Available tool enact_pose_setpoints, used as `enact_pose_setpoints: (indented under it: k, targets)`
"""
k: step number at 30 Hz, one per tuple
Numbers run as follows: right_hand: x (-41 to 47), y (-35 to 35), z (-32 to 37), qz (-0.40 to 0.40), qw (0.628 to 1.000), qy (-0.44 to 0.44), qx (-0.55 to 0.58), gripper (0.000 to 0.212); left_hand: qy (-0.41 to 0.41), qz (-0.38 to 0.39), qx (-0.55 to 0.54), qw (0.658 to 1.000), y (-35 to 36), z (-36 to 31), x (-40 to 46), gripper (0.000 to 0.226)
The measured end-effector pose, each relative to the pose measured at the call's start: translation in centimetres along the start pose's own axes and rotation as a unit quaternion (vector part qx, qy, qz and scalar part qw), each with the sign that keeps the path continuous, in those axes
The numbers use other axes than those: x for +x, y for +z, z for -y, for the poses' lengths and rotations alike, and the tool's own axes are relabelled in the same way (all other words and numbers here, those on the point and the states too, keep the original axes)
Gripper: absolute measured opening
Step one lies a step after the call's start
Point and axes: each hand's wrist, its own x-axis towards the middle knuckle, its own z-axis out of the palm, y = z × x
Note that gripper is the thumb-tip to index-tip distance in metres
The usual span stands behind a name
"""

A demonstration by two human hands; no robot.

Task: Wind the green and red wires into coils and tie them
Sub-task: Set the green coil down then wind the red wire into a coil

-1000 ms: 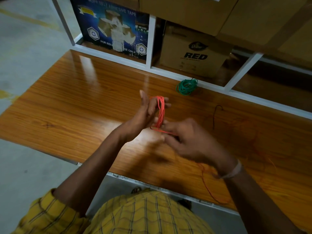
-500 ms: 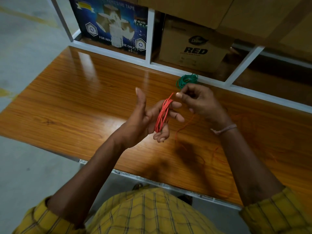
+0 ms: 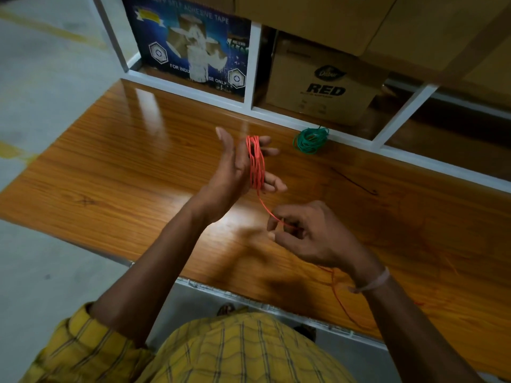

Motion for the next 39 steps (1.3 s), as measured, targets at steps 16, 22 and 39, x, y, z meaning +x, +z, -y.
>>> enact_pose_setpoints:
  k: [16,22,39]
  targets:
    - [4.3,-9.7,-3.7,-0.152,0.933,0.119,0.302,0.015,-0.065,0.187,0.075,0.977,1.2,0.3,-2.1,0.117]
    - [4.4,-4.7,-5.6,-0.129,0.954,0.175,0.209,0.026,-0.051,0.206,-0.027,0.977,1.6,-0.7,-1.5,0.124]
    - [-2.7,-6.9,-0.8,-0.065,0.994,0.026,0.086,0.019,-0.059,0.098,0.086,0.99,3.6,1.9,1.3,0.13]
